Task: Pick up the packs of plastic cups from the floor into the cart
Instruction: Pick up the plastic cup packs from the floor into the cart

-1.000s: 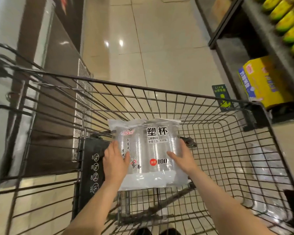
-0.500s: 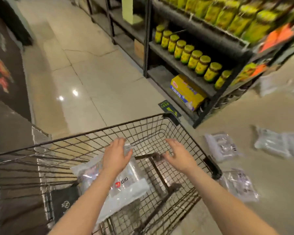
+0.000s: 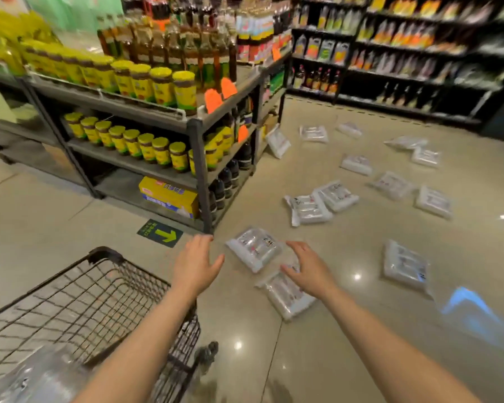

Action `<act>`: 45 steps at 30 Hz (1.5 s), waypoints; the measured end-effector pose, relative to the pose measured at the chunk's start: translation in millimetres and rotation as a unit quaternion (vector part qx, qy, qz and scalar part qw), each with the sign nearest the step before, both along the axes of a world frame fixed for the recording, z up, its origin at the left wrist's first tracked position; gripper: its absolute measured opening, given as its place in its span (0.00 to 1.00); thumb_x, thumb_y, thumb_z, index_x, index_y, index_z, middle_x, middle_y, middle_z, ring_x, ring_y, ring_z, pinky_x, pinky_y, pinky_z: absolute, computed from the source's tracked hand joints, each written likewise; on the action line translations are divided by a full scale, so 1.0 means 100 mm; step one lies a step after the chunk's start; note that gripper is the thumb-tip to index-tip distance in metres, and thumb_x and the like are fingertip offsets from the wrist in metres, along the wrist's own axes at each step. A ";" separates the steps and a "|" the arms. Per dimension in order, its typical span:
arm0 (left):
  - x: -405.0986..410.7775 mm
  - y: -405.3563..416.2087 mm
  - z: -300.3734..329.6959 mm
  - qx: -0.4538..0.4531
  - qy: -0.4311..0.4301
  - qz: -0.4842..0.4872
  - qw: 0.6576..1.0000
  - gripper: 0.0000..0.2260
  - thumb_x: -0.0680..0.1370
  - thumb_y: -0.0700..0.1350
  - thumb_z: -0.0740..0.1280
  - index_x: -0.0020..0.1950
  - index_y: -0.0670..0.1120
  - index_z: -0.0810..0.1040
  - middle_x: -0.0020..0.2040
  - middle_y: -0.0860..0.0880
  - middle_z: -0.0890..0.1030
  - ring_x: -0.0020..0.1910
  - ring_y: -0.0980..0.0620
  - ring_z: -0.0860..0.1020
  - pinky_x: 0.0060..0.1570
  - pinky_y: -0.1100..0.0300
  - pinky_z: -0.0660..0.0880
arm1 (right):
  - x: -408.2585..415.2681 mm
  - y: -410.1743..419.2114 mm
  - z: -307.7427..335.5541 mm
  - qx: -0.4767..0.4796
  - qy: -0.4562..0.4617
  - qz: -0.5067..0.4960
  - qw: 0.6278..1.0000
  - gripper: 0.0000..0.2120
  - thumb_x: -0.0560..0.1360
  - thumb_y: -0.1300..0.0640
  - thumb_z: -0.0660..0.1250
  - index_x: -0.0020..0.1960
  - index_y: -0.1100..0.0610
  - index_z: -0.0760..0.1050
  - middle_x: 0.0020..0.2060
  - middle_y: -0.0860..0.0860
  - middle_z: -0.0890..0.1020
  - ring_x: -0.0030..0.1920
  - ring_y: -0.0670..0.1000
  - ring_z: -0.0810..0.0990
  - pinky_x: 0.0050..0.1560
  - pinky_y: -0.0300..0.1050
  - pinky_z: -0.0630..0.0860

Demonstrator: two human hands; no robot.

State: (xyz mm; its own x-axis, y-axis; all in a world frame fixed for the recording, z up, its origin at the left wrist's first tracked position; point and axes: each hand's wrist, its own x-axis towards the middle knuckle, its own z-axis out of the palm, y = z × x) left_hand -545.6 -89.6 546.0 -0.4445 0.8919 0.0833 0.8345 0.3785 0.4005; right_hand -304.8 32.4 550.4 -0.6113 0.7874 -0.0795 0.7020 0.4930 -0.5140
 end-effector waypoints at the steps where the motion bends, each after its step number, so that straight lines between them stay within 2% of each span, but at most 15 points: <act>1: 0.25 0.20 -0.01 0.003 -0.012 -0.013 1.000 0.23 0.75 0.55 0.65 0.63 0.42 0.73 0.58 0.43 0.75 0.59 0.42 0.74 0.57 0.50 0.72 | 0.27 0.14 0.00 -0.006 -0.003 -0.015 1.000 0.28 0.76 0.48 0.66 0.73 0.53 0.63 0.69 0.50 0.67 0.69 0.51 0.68 0.63 0.43 0.67; 3: 0.74 0.56 -0.02 0.019 -0.041 -0.036 0.998 0.25 0.74 0.57 0.62 0.61 0.40 0.74 0.56 0.41 0.76 0.57 0.40 0.75 0.55 0.51 0.71 | 0.80 0.41 -0.04 -0.014 -0.003 -0.042 0.999 0.29 0.76 0.48 0.66 0.73 0.53 0.62 0.70 0.50 0.67 0.69 0.50 0.67 0.64 0.43 0.66; 6: 1.45 1.07 0.03 0.019 -0.050 -0.069 0.996 0.20 0.76 0.51 0.67 0.62 0.40 0.74 0.58 0.41 0.77 0.58 0.41 0.75 0.56 0.52 0.70 | 1.56 0.74 -0.06 -0.022 0.006 -0.092 0.995 0.29 0.76 0.48 0.66 0.73 0.54 0.62 0.70 0.50 0.67 0.69 0.49 0.67 0.66 0.44 0.65; 8: 1.84 1.39 0.05 0.012 -0.044 -0.101 0.994 0.23 0.75 0.52 0.67 0.65 0.41 0.73 0.61 0.42 0.77 0.61 0.42 0.74 0.58 0.52 0.69 | 2.01 0.94 -0.09 -0.021 0.001 -0.121 0.992 0.28 0.77 0.48 0.65 0.73 0.54 0.62 0.70 0.51 0.67 0.69 0.50 0.67 0.66 0.43 0.65; 11: 2.32 1.85 0.03 -0.001 -0.045 -0.150 0.988 0.30 0.74 0.61 0.60 0.68 0.42 0.70 0.63 0.44 0.75 0.63 0.44 0.73 0.59 0.51 0.70 | 2.62 1.21 -0.13 -0.022 0.005 -0.176 0.984 0.28 0.77 0.48 0.64 0.73 0.54 0.62 0.70 0.50 0.67 0.69 0.50 0.68 0.65 0.42 0.65; 21: 3.39 3.59 -0.31 -0.076 0.022 -0.297 0.951 0.38 0.68 0.68 0.45 0.69 0.47 0.68 0.66 0.48 0.73 0.63 0.47 0.73 0.57 0.52 0.72 | 4.14 2.16 -0.40 -0.054 0.022 -0.340 0.939 0.28 0.76 0.49 0.66 0.73 0.54 0.62 0.71 0.50 0.66 0.70 0.49 0.66 0.66 0.43 0.65; 26: 3.75 4.71 -0.50 -0.085 0.010 -0.341 0.936 0.36 0.69 0.67 0.49 0.66 0.44 0.73 0.61 0.46 0.77 0.58 0.44 0.76 0.50 0.50 0.75 | 4.70 2.84 -0.55 -0.085 0.029 -0.424 0.901 0.28 0.76 0.50 0.66 0.73 0.54 0.62 0.70 0.49 0.66 0.69 0.49 0.67 0.64 0.41 0.65; 32: 4.26 5.93 -0.58 -0.094 0.012 -0.393 0.915 0.37 0.69 0.67 0.48 0.67 0.44 0.71 0.62 0.47 0.75 0.59 0.46 0.75 0.53 0.52 0.75 | 5.14 3.57 -0.73 -0.128 0.054 -0.487 0.862 0.30 0.76 0.50 0.67 0.73 0.54 0.61 0.70 0.50 0.67 0.69 0.49 0.68 0.66 0.43 0.67; 34: 4.43 6.26 -0.63 -0.105 0.013 -0.406 0.908 0.33 0.72 0.65 0.53 0.68 0.44 0.70 0.64 0.47 0.74 0.61 0.46 0.74 0.54 0.52 0.74 | 5.24 3.76 -0.80 -0.146 0.049 -0.496 0.854 0.30 0.76 0.49 0.66 0.74 0.54 0.60 0.70 0.50 0.66 0.69 0.50 0.67 0.67 0.45 0.66; 36: 4.60 6.54 -0.69 -0.110 0.010 -0.411 0.905 0.26 0.77 0.59 0.61 0.69 0.44 0.69 0.65 0.46 0.73 0.62 0.46 0.73 0.54 0.51 0.74 | 5.37 3.95 -0.85 -0.167 0.042 -0.503 0.847 0.30 0.76 0.49 0.66 0.74 0.55 0.60 0.71 0.51 0.65 0.70 0.51 0.67 0.68 0.46 0.66; 38: 4.77 6.78 -0.75 -0.108 0.002 -0.415 0.903 0.24 0.77 0.55 0.64 0.68 0.43 0.69 0.64 0.46 0.74 0.61 0.45 0.73 0.53 0.51 0.74 | 5.52 4.16 -0.90 -0.180 0.047 -0.509 0.840 0.30 0.76 0.50 0.66 0.74 0.55 0.60 0.70 0.52 0.65 0.69 0.51 0.67 0.67 0.47 0.66; 45: 5.35 7.79 -1.06 -0.133 0.005 -0.405 0.904 0.25 0.76 0.57 0.63 0.68 0.44 0.69 0.64 0.47 0.74 0.61 0.46 0.74 0.53 0.52 0.74 | 6.17 5.15 -1.29 -0.204 0.087 -0.526 0.821 0.31 0.76 0.49 0.66 0.74 0.54 0.59 0.71 0.51 0.65 0.68 0.52 0.70 0.65 0.47 0.68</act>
State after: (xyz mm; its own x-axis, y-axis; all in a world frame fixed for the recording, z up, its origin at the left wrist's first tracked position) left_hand -10.4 689.9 439.7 0.3637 0.9135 -0.1820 0.8840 -0.2770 0.3765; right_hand 312.2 547.9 421.7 0.3598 0.8170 -0.4507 0.5287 -0.5765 -0.6230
